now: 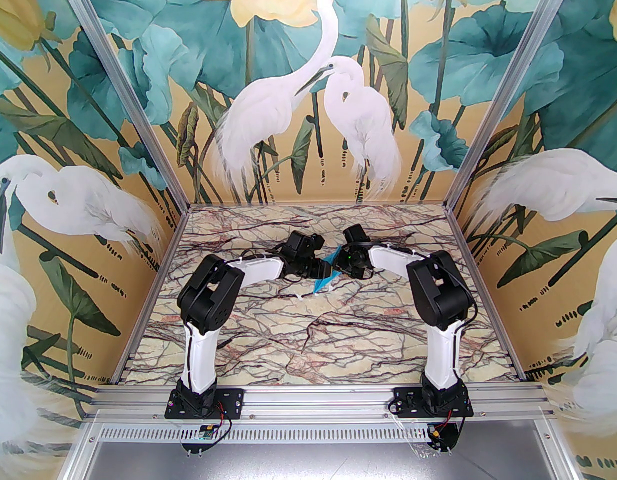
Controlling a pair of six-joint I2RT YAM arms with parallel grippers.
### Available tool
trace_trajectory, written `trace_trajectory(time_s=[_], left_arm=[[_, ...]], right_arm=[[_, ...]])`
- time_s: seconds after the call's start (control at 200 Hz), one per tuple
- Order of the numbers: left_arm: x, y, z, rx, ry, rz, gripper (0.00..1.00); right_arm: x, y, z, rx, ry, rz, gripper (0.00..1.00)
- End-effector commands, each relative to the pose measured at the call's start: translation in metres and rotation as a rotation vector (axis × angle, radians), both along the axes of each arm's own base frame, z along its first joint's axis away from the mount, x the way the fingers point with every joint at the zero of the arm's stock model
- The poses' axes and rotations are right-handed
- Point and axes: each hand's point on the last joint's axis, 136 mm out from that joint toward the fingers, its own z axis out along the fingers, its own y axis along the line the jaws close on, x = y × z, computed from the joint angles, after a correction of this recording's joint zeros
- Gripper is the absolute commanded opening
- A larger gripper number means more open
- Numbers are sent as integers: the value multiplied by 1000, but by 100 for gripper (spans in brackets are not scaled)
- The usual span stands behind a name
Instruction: Fold a paper plane with a square sheet of paper (fold left side to right side)
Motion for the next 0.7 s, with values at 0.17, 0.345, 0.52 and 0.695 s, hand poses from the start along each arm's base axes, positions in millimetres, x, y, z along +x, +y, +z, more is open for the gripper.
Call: trace_trajectory(time_s=[0.17, 0.345, 0.52, 0.695], left_arm=[[6, 5, -23, 124, -18, -1, 27], [6, -2, -28, 168, -29, -22, 23], [8, -3, -29, 192, -39, -17, 12], [15, 3, -12, 204, -78, 33, 0]], right_arm=[[-1, -8, 2, 0, -24, -22, 37], [-2, -22, 14, -11, -65, -66, 40], [-4, -49, 39, -56, -148, -128, 48], [-6, -75, 70, -46, -268, -178, 72]])
